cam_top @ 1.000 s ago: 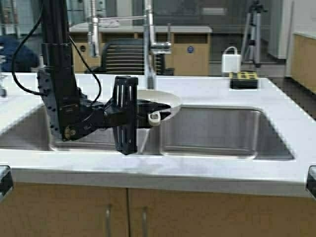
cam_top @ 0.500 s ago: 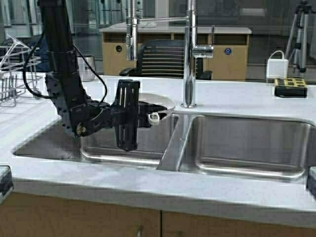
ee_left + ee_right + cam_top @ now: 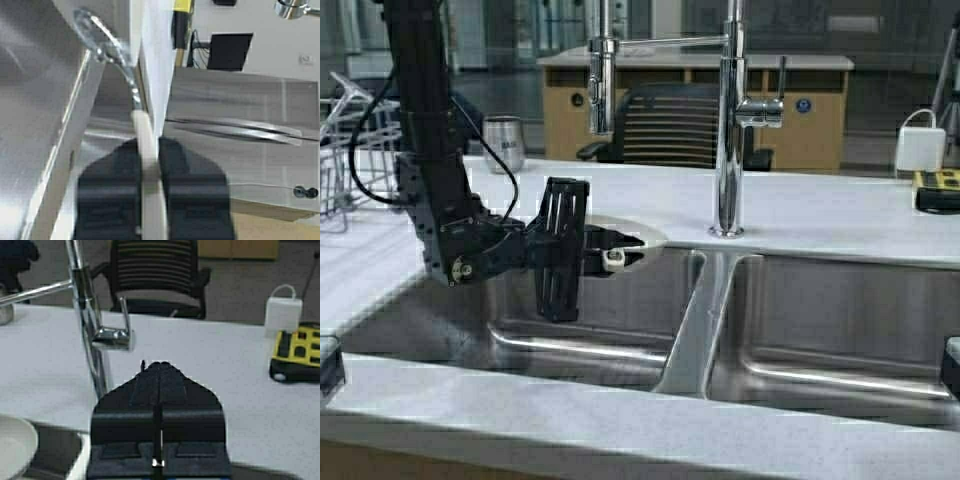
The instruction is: Wash the pan
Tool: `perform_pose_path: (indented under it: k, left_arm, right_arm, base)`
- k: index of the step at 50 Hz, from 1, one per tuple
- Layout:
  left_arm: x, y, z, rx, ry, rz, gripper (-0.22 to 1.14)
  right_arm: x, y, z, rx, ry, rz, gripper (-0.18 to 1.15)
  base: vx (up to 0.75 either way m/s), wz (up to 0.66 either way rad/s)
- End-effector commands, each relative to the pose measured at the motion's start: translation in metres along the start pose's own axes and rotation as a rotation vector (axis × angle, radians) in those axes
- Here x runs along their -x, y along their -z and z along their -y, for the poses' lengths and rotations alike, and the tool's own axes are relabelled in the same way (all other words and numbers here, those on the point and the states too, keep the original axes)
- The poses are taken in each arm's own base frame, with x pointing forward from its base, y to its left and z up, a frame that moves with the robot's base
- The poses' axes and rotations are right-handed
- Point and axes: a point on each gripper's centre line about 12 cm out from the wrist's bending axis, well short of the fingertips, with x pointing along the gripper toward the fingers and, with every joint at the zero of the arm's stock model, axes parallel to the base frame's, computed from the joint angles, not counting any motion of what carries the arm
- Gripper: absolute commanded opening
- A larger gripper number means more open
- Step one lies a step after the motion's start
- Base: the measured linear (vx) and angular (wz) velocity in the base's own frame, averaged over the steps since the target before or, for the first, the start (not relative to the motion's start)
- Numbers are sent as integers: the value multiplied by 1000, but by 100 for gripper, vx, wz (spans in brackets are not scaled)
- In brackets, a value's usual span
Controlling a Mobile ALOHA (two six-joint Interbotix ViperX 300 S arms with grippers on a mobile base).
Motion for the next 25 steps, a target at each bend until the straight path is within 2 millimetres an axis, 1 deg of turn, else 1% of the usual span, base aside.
perform_pose_path:
  k: [1,10,14,17,25]
  left_arm:
    - [10,1,35,-28,92,-8,3]
    - [27,17,43,-34,96,-89,3]
    - [30,23,43,-31,94,-131,3]
    - [32,26,43,-29,98,-154,3]
    - [37,42,44,2,113,-227,3]
  right_arm:
    - [-3,-2,0,6,0,0,6]
    - [-5,-3,3,5,14,-1,6]
    - [-5,-5,6,3,28,3,6]
    - [-6,-3,6,4,29,-11,6]
    - [-12,2,7,3,33,-57,6]
  base:
    - [15,5]
    - [14,8]
    - [12,13]
    - [11,13]
    - [9,9]
